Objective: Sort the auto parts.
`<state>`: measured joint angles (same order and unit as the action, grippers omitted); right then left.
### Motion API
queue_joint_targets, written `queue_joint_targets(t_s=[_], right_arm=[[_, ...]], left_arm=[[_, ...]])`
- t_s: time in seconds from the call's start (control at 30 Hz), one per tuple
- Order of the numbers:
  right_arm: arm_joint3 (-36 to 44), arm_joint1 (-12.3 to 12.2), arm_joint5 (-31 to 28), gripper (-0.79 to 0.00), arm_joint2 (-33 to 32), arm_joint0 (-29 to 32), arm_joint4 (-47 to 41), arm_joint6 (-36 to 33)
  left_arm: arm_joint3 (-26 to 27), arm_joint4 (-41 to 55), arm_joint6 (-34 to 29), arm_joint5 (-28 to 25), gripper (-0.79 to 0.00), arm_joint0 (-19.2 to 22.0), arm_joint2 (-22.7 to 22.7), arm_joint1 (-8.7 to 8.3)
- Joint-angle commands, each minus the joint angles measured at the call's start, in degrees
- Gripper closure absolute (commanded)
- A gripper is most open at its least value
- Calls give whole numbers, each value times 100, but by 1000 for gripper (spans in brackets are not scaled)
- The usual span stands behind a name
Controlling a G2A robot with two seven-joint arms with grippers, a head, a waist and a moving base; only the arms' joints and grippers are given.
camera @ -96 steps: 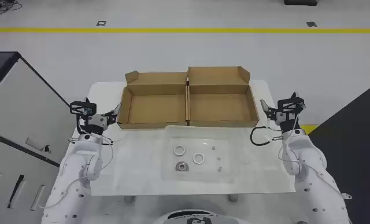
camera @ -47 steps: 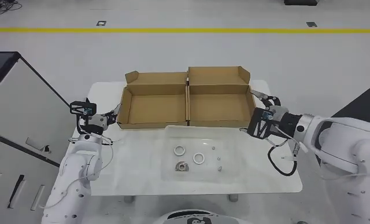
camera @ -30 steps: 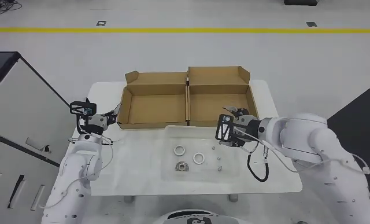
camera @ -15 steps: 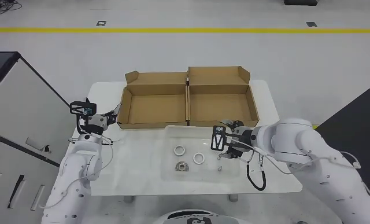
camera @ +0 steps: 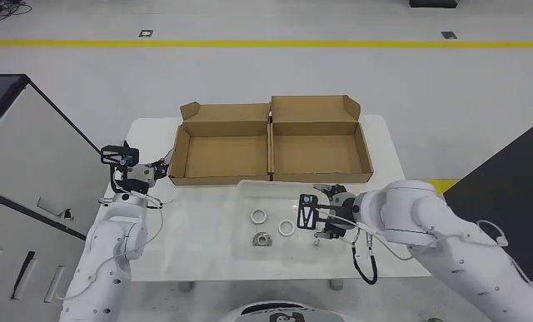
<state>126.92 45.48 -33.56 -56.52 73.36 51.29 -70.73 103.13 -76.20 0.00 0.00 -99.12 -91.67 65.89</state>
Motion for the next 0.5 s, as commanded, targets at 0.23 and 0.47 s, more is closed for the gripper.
queue_joint_targets(t_s=[0.23, 0.47], right_arm=[[-268, -301, 735, -785, 1586, -1496, -869, -736], [-674, -395, 732, -785, 2459, -2500, -1443, -732]], left_arm=[[0, 0, 0, 0, -785, 0, 0, 0], [0, 0, 0, 0, -785, 0, 0, 0]])
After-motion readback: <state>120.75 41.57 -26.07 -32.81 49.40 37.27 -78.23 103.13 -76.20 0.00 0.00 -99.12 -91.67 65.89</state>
